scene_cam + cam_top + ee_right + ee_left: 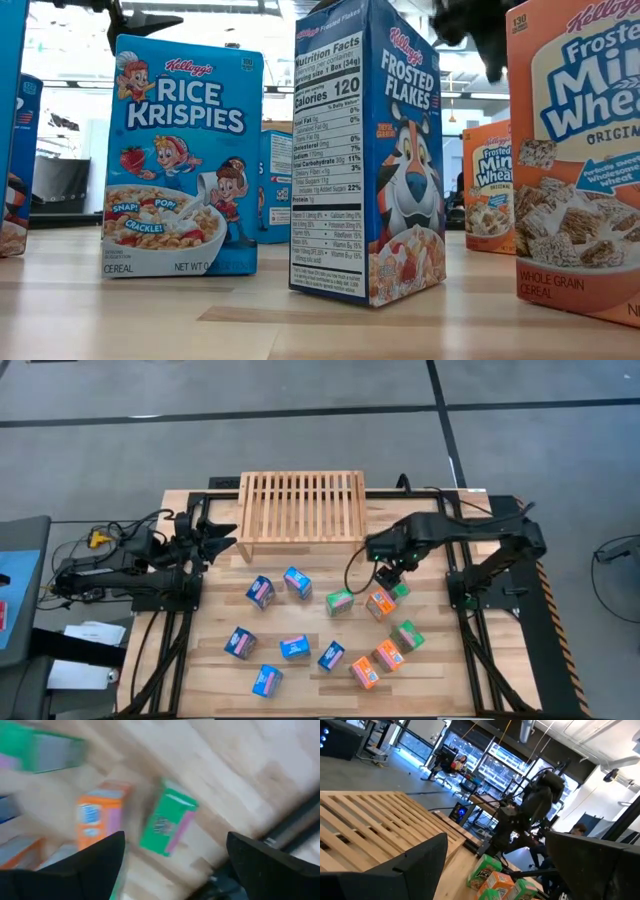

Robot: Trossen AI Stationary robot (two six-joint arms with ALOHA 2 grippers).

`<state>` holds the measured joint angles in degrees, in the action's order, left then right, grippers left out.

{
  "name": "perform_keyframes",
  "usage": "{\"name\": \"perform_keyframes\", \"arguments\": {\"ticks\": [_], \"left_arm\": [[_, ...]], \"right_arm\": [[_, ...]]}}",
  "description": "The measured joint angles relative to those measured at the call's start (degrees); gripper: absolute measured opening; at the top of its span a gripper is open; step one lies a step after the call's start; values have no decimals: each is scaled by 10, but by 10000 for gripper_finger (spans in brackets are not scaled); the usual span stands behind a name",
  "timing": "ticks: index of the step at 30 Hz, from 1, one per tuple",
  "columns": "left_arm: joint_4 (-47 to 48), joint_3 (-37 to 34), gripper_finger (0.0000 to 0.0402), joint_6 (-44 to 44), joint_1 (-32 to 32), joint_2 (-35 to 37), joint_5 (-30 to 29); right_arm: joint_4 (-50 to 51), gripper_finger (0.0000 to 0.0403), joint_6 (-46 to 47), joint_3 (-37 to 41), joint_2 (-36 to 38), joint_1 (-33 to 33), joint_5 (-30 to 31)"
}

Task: Stack cereal on shelf
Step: Put the top right green cereal box on the shelf

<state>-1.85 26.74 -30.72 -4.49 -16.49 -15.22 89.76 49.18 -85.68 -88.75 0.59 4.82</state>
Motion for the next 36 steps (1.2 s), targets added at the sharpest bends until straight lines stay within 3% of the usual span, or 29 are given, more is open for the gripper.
{"name": "perform_keyframes", "arguments": {"ticks": [4, 12, 17, 22, 29, 36], "left_arm": [[1, 0, 325, 0, 0, 0, 0], [8, 0, 325, -1, 0, 0, -5], [16, 0, 325, -4, 0, 0, -11], [16, 0, 325, -18, 0, 0, -11], [16, 0, 325, -19, 0, 0, -11], [28, 0, 325, -19, 0, 0, -10]], "right_arm": [[-33, 375, 44, 27, 4, 15, 8], [-81, 367, 126, 130, 120, 30, 15], [-79, 366, 116, 156, 96, 36, 32], [-172, 366, 114, 182, 78, 36, 2], [-169, 366, 124, 185, 78, 36, 26], [-225, 365, 146, 231, 78, 37, 11]]}}
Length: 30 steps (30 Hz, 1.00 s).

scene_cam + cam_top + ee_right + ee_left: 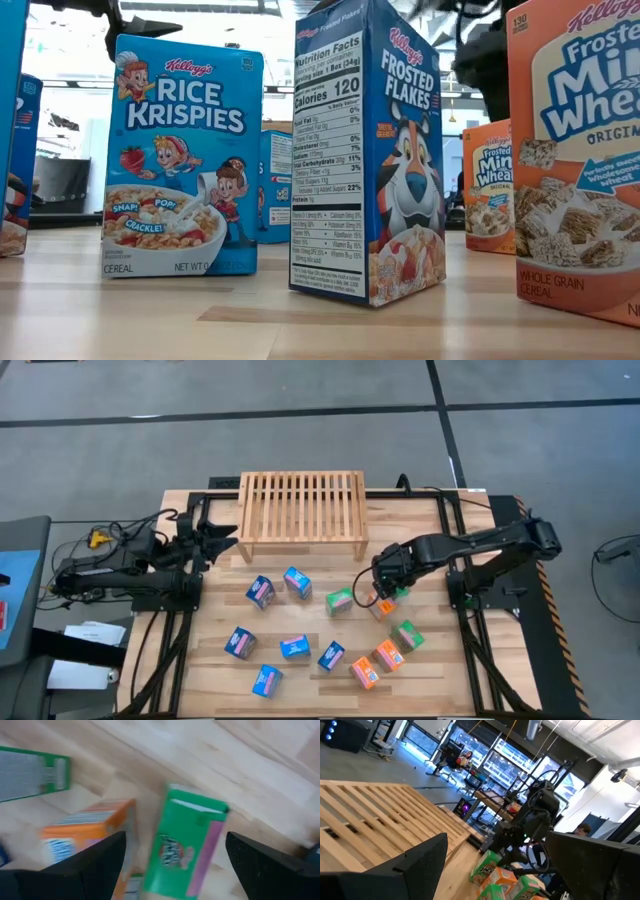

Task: Stack cereal on shelf
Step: Put the top right green cereal box on the shelf

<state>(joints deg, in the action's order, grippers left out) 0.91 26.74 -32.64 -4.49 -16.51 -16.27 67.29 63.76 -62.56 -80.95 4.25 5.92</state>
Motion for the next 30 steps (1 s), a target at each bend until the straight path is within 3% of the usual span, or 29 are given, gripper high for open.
{"name": "perform_keyframes", "arguments": {"ticks": [7, 16, 30], "left_arm": [[12, 0, 325, 0, 0, 0, -10], [15, 0, 325, 7, 0, 0, -10], [15, 0, 325, 10, 0, 0, -10]], "right_arm": [[-39, 354, -10, 17, 1, 0, -13], [-29, 284, -11, 20, -1, 0, -14], [-30, 281, -23, 21, -35, -1, -30]]}}
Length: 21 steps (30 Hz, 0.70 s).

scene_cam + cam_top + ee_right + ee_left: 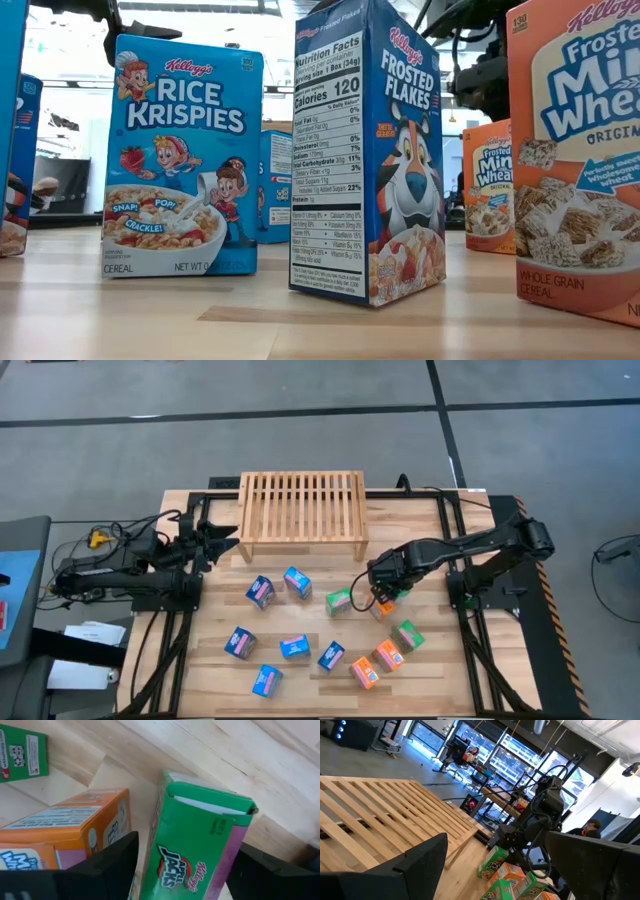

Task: Stack cereal on shelf
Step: Put the top right green cereal box on the shelf

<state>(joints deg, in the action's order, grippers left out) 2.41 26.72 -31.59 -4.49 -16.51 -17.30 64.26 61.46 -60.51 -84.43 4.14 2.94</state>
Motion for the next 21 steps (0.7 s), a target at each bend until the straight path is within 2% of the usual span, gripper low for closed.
{"name": "perform_keyframes", "arguments": {"ticks": [7, 21], "left_arm": [[0, 0, 325, 4, 0, 0, 0], [3, 0, 325, 4, 0, 0, 0]], "right_arm": [[25, 271, -4, -19, 5, 0, 0], [27, 189, -17, -20, 5, -2, -2]]}}
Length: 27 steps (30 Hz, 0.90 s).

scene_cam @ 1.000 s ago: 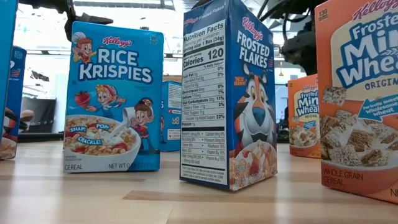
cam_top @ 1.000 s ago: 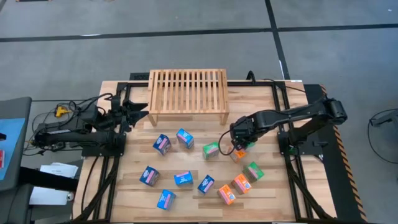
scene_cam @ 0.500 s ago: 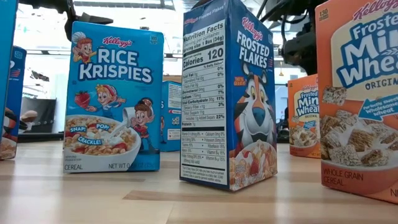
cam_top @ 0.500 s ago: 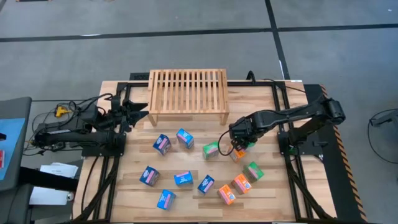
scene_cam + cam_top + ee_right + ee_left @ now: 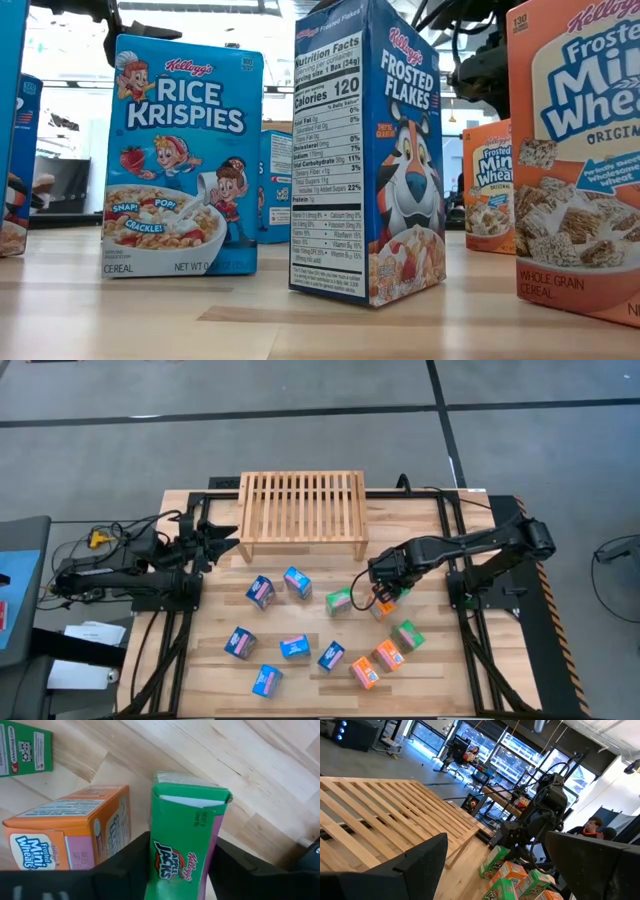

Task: Stack cereal on shelf
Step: Put the top right green cereal box on the shelf

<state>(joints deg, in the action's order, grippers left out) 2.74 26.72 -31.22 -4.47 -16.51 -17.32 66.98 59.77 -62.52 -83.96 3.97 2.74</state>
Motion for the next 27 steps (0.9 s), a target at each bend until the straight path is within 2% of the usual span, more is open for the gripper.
{"name": "perform_keyframes", "arguments": {"ticks": [6, 13, 19, 27], "left_arm": [[0, 0, 325, 0, 0, 0, 0], [0, 0, 325, 0, 0, 0, 0], [0, 0, 325, 0, 0, 0, 0], [0, 0, 325, -7, 0, 0, 0]], "right_arm": [[8, 156, -12, -11, 0, 0, -5], [55, 142, -51, -77, 0, -10, -4], [117, 145, -107, -157, 0, -44, 6], [126, 145, -197, -302, 0, -100, 6]]}}
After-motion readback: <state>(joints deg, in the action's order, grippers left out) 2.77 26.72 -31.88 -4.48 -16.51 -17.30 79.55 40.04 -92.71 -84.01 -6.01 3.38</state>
